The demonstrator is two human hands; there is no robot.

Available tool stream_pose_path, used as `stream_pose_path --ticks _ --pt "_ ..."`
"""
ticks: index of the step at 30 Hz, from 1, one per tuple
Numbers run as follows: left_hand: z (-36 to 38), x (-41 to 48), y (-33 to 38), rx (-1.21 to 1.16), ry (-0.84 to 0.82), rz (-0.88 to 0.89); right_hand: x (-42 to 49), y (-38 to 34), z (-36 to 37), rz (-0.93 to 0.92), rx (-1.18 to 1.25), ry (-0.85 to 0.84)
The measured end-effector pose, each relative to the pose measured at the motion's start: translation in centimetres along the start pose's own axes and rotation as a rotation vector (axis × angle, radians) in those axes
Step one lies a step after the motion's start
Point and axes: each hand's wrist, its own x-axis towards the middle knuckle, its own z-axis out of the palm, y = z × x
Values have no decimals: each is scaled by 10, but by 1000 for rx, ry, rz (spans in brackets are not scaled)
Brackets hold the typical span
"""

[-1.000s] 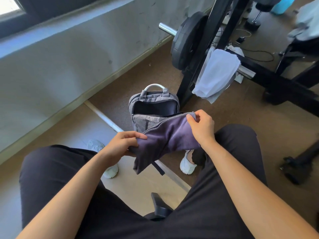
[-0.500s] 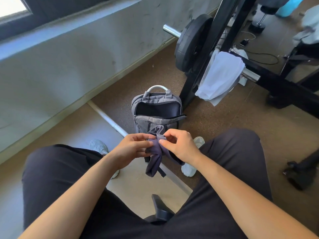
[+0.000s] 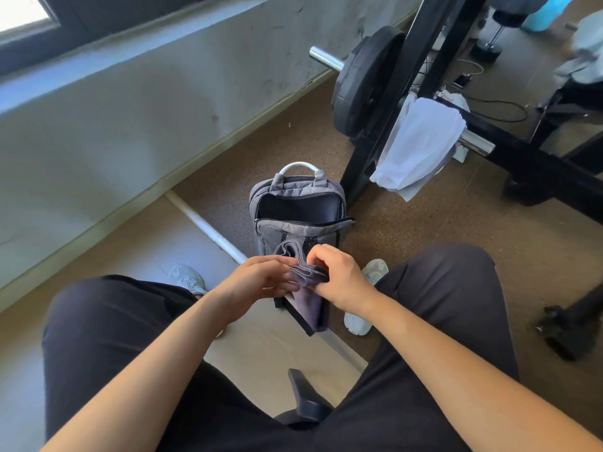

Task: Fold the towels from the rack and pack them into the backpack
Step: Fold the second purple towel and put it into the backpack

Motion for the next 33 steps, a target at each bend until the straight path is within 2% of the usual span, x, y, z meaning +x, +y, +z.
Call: stream_pose_path --ticks 3,7,9,11,13,17,20,25,29,33 --pt "-6 -1 -4 373 15 35 0 5 -6 7 57 -7" --pt "-21 2 -14 1201 70 128 0 7 -16 60 123 -42" --pt "-26 3 -17 1340 205 233 1 10 -20 122 126 -47" --pt "-28 7 -18 1229 336 417 3 11 -20 202 131 -39" --pt "-30 11 -17 1010 352 491 7 11 -21 298 188 -36" --pt "-22 6 -13 464 193 447 8 2 -21 417 509 0" --pt "-12 -2 -4 125 189 394 4 -7 -19 456 868 60" --pt "-10 -2 -10 165 44 162 6 -12 -26 523 1218 160" --pt "-10 1 -10 116 109 222 8 -9 -24 531 1301 222" --pt "-9 3 -11 165 212 259 7 -6 -18 548 1281 191"
